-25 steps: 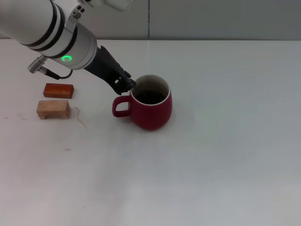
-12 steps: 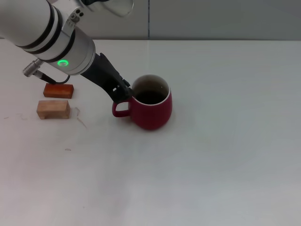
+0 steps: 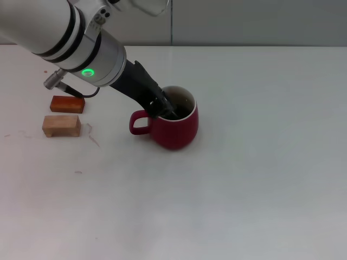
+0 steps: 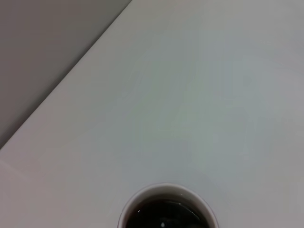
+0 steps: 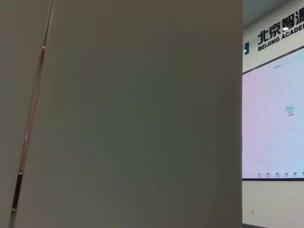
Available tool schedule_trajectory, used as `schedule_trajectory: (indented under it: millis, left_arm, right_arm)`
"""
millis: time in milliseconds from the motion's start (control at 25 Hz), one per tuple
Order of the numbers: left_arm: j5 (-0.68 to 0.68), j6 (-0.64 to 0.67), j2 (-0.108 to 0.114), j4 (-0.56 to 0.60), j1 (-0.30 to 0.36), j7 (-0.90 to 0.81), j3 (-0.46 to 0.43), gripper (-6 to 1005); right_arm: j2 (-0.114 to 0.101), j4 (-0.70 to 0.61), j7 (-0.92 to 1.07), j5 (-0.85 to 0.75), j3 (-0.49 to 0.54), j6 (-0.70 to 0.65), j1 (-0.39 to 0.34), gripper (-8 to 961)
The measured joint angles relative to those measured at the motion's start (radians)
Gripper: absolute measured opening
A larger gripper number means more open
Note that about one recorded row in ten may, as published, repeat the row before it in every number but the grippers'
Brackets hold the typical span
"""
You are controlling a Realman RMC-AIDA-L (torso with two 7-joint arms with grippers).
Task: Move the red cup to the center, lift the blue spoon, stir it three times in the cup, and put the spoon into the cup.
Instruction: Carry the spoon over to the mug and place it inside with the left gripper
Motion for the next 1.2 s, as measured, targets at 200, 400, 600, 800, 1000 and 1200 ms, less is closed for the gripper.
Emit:
schedule_trajectory:
  millis: [200, 400, 600, 800, 1000, 1200]
  left_arm:
    - [-0.012, -0.058, 0.001, -0.007, 0.015, 0.007, 0.001, 197]
    - [-0.008, -0.096, 0.003, -0.027, 0.025, 0.008, 0.002, 197]
    - [0.012, -0.1, 0.005, -0.043, 0.026, 0.009, 0.0, 197]
    - [0.025, -0.097, 0.006, -0.061, 0.024, 0.009, -0.018, 198]
    - [0.026, -0.087, 0.007, -0.067, 0.022, 0.005, -0.025, 198]
    - [0.025, -0.068, 0.008, -0.07, 0.018, 0.005, -0.046, 198]
  right_arm:
    - [0.0, 0.0, 0.0, -0.001, 0.0, -0.001, -0.001, 679]
    - [0.001, 0.0, 0.0, -0.001, 0.0, -0.001, -0.002, 679]
    - [0.002, 0.0, 0.0, -0.001, -0.001, -0.001, -0.001, 678]
    - [0.002, 0.002, 0.0, -0.001, -0.002, -0.001, -0.002, 678]
    - [0.002, 0.002, 0.0, -0.002, -0.008, -0.001, -0.002, 678]
    - [0.002, 0.002, 0.0, -0.001, -0.011, 0.0, -0.002, 678]
